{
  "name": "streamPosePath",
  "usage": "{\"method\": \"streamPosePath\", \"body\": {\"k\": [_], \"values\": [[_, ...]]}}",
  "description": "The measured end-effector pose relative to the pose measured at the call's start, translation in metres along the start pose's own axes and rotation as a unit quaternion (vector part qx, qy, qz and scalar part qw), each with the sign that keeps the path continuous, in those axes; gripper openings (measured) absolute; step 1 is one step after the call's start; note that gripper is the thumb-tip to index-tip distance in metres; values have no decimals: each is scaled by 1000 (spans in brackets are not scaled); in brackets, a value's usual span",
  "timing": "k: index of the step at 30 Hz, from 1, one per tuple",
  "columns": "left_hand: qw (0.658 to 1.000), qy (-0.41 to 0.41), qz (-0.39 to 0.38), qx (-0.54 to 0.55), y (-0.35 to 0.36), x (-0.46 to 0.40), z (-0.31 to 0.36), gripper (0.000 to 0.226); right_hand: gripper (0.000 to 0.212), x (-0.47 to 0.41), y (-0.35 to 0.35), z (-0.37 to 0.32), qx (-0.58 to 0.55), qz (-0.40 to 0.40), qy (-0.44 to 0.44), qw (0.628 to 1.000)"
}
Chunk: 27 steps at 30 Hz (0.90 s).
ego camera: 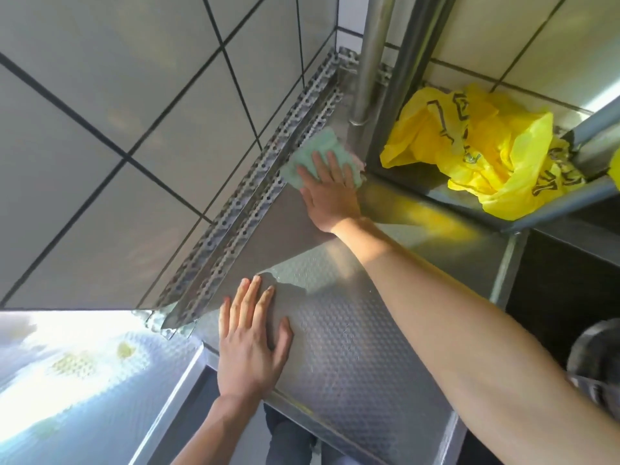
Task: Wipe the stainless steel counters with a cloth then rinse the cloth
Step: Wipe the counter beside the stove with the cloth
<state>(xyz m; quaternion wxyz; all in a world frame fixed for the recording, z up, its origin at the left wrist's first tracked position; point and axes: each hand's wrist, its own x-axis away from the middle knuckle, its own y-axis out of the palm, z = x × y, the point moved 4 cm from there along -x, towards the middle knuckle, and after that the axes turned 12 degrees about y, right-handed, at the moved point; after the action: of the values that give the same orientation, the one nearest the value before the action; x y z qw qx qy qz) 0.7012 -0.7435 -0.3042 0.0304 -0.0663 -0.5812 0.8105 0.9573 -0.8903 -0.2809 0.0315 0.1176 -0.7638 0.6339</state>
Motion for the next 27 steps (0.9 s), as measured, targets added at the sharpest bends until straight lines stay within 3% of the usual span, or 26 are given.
{"method": "streamPosePath", "body": {"k": [2, 5, 9, 12, 16, 18, 20, 24, 27], "values": [[1000, -7, -8, 2, -2, 0, 0, 62, 52, 18, 9, -24, -10, 13, -21, 1000], [999, -31, 1, 29, -6, 0, 2, 66, 46, 83, 26, -38, -16, 6, -150, 989], [998, -27, 20, 53, -12, 0, 6, 57, 43, 171, 36, 17, -48, -48, -214, 974], [998, -19, 0, 55, -15, 0, 7, 56, 50, 211, 19, 95, -10, -39, -164, 986], [998, 0, 2, 67, -23, 7, 1, 54, 54, 190, -3, 157, -19, -17, 25, 999], [999, -4, 13, 43, -27, 19, -5, 51, 49, 161, -5, 138, -27, 7, 106, 994], [1000, -7, 14, 17, -27, 28, -9, 50, 50, 137, 0, 94, -26, 18, 126, 992], [999, 3, 45, 6, -25, 32, -11, 50, 47, 145, 22, -11, -70, 17, 3, 997], [998, 9, 59, 11, -22, 31, -13, 52, 50, 209, 49, -37, -62, -23, -96, 993]]}}
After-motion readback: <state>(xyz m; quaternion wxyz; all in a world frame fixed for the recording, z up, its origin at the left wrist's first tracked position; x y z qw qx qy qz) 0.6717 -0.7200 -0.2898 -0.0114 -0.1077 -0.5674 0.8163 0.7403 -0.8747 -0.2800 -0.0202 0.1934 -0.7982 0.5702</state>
